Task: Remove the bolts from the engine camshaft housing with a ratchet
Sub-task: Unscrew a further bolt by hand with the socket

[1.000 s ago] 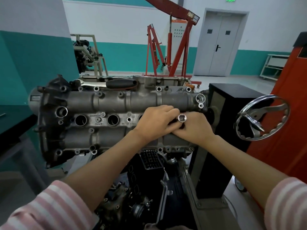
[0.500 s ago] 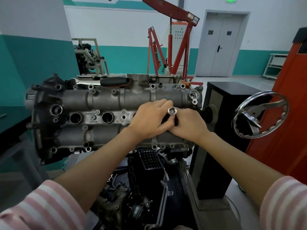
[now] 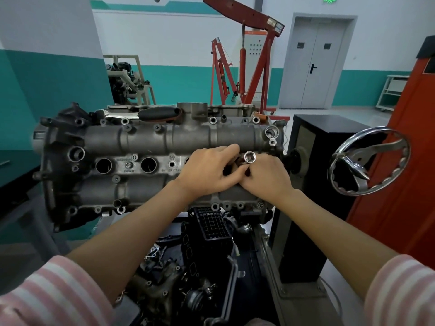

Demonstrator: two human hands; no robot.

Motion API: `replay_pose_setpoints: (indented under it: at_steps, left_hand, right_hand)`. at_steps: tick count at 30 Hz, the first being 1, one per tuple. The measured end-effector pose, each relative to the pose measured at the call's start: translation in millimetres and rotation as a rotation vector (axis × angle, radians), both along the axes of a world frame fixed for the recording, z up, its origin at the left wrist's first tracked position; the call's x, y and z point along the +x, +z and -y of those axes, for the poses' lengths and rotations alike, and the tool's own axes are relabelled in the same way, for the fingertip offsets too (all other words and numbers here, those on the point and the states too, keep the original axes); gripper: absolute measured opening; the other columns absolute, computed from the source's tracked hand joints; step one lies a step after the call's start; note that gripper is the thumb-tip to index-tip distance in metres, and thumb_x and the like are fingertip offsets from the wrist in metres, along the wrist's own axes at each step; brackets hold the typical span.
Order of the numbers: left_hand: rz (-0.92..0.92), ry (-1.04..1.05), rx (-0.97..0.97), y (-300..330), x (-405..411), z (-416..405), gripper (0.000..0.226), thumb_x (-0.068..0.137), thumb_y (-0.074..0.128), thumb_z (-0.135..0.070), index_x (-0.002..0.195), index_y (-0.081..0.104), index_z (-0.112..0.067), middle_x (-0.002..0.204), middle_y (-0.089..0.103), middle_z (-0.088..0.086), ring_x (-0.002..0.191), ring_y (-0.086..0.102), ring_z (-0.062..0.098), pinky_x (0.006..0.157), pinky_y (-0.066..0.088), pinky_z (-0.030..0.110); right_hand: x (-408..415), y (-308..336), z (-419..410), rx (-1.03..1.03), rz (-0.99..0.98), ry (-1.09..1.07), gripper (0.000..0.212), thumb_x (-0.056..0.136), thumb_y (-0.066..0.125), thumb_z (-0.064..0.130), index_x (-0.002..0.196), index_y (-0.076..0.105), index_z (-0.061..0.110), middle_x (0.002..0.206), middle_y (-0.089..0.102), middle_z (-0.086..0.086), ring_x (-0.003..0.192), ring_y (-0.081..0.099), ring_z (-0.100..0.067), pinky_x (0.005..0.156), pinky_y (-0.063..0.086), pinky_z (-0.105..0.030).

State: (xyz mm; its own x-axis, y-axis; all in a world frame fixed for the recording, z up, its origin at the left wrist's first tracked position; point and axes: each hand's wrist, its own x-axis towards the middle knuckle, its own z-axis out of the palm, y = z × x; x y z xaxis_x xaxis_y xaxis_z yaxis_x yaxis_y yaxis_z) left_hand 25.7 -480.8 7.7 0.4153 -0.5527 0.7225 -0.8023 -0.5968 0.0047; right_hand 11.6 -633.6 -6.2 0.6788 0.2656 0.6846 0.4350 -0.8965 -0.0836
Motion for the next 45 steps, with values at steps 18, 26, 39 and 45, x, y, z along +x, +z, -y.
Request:
replay_pose_setpoints:
  at_steps: [18,26,39,45]
  left_hand:
    - [-0.059,0.047,0.035,-1.2,0.6,-0.5,0.06,0.085,0.026,-0.058,0.072,0.054,-0.007,0.06,0.056,0.001,0.055,0.053,0.019,0.051,0.04,0.034]
    - [-0.066,0.007,0.009,-2.0,1.5,1.7,0.036,0.089,0.034,-0.045,0.082,0.047,-0.013,0.067,0.056,-0.002,0.052,0.051,0.02,0.045,0.035,0.029]
    - [-0.063,0.063,0.032,-1.1,0.4,0.5,0.065,0.085,0.02,-0.056,0.088,0.06,-0.005,0.07,0.061,0.003,0.06,0.055,0.018,0.054,0.042,0.033]
    - [-0.095,0.034,0.015,-0.1,-2.0,2.1,0.026,0.088,0.034,-0.041,0.079,0.036,-0.016,0.056,0.036,-0.012,0.05,0.047,0.02,0.044,0.031,0.028]
  right_hand:
    - [-1.4,-0.4,-1.5,0.049,0.005,0.0,0.025,0.079,0.056,0.024,0.055,0.049,0.018,0.053,0.057,-0.005,0.048,0.046,-0.02,0.043,0.017,-0.019]
    - [2.4,-1.5,-0.5,-0.011,-0.055,-0.037,0.025,0.083,0.047,0.038,0.086,0.051,0.014,0.067,0.058,0.001,0.061,0.056,-0.018,0.052,0.039,-0.029]
    - [-2.7,-0.5,-1.7,0.017,-0.038,0.007,0.021,0.087,0.051,0.029,0.07,0.044,0.019,0.054,0.046,0.002,0.051,0.053,-0.024,0.048,0.031,-0.028]
    - [-1.2,-1.1,-1.3,0.006,-0.034,-0.015,0.043,0.08,0.032,0.046,0.092,0.05,0.01,0.062,0.056,0.003,0.056,0.055,-0.019,0.048,0.034,-0.028]
